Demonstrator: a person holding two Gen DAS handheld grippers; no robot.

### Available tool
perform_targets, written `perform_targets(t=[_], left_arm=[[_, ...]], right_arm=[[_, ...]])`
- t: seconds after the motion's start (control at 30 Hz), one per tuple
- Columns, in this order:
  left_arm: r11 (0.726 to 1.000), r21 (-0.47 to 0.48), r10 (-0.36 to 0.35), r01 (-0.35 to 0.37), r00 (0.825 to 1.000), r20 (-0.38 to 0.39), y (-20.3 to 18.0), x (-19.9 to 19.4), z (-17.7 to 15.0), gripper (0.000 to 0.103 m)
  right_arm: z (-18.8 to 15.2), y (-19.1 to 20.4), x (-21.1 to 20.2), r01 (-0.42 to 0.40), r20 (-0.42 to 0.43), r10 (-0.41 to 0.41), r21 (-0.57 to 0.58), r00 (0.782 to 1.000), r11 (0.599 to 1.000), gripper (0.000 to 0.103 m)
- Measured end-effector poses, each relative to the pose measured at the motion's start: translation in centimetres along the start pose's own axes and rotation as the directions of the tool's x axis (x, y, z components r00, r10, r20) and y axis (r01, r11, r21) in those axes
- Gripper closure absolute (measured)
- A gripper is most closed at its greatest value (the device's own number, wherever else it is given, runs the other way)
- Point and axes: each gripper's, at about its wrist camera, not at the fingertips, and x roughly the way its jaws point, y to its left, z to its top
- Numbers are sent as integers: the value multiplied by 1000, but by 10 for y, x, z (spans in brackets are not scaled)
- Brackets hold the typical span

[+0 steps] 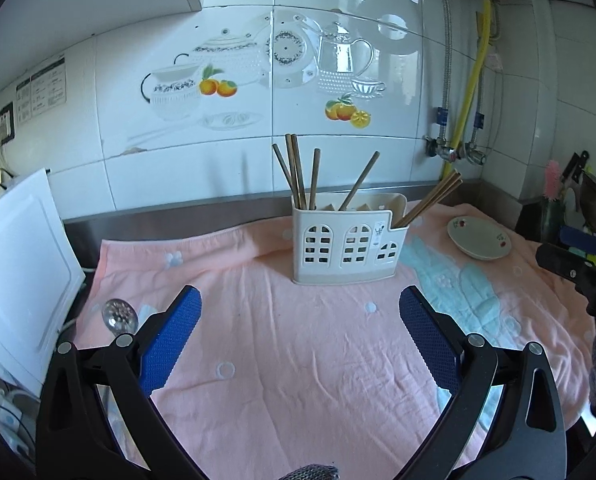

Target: Organize utensils

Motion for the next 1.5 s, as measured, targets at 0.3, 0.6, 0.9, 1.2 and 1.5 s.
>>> perform_targets(t=[0.3,0.6,0.9,1.2,1.5], left_arm=[[1000,-1,17,-17,1000,18,-6,-16,-11,5],[1000,4,29,-29,999,36,-10,-29,-15,5],[1000,-14,29,-28,998,61,-8,-36,-19,5],[999,-24,33,-31,997,66,-6,-37,-21,5],[999,-25,31,-29,997,64,-5,-38,-22,5]], right_arm=[[-15,4,-9,19,-1,-19,-2,1000,1000,9],[-24,9,-15,34,6,-34,-27,999,999,9],[-27,14,-17,46,15,-45,-40,999,998,9],[-31,16,-17,38,12,-38,-39,999,999,9],[-32,18,-16,35,8,-35,-42,999,998,9]])
